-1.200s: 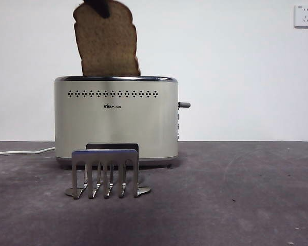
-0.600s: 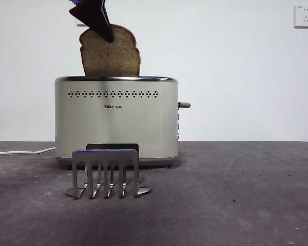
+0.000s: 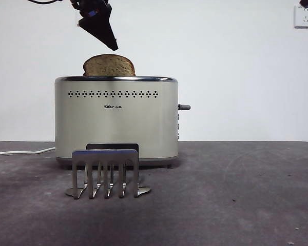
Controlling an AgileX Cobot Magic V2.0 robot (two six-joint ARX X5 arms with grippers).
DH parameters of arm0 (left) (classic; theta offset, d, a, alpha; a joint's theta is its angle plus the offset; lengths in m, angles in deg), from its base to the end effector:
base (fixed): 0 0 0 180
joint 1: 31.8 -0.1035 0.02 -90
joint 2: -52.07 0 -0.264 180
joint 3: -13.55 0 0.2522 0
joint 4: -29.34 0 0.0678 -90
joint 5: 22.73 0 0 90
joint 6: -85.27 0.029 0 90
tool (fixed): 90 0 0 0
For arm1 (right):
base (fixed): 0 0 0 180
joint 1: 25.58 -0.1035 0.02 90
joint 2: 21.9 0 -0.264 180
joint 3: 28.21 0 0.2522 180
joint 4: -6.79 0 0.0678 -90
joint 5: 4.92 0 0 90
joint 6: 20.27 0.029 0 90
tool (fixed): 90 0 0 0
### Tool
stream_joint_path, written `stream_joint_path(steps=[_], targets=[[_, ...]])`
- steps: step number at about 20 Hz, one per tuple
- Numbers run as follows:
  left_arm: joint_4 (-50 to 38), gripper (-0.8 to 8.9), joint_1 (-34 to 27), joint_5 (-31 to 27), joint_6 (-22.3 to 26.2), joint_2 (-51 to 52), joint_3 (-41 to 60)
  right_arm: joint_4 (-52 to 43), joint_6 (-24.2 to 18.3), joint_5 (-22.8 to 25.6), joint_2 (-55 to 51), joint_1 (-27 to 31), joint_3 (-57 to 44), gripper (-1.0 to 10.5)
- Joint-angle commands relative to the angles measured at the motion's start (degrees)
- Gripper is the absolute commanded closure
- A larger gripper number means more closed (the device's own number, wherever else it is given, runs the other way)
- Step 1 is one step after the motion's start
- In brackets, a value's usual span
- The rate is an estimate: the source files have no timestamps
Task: Pick up a slice of bread from the rack,put the bread on the toaster,press the button
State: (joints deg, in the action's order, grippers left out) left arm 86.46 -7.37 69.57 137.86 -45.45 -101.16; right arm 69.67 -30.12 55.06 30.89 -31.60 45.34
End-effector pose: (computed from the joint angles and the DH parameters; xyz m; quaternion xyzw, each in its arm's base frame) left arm 0.3361 -0.1540 0.3776 0.4638 0.2042 -0.3432 0.7908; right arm 0.1627 0.0317 0.3408 -0.0018 0.3254 0.3178 0.8906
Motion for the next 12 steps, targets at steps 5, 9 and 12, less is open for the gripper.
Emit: stream_joint_path(steps=[5,9,12], targets=[[3.28,5.22,-0.02,-4.7,-26.49,7.85,0.37,-18.51,9.38,-6.62,8.63,-0.11,0.15,9.6],[10.43,5.31,-0.02,4.26,-38.66,15.52,0.37,-33.24,18.29,-9.14,18.23,-1.38,0.5,9.6],[14.25,5.31,-0.02,11.23,-40.02,20.46,0.37,-38.4,20.94,-9.09,26.38,-3.19,3.45,9.6]])
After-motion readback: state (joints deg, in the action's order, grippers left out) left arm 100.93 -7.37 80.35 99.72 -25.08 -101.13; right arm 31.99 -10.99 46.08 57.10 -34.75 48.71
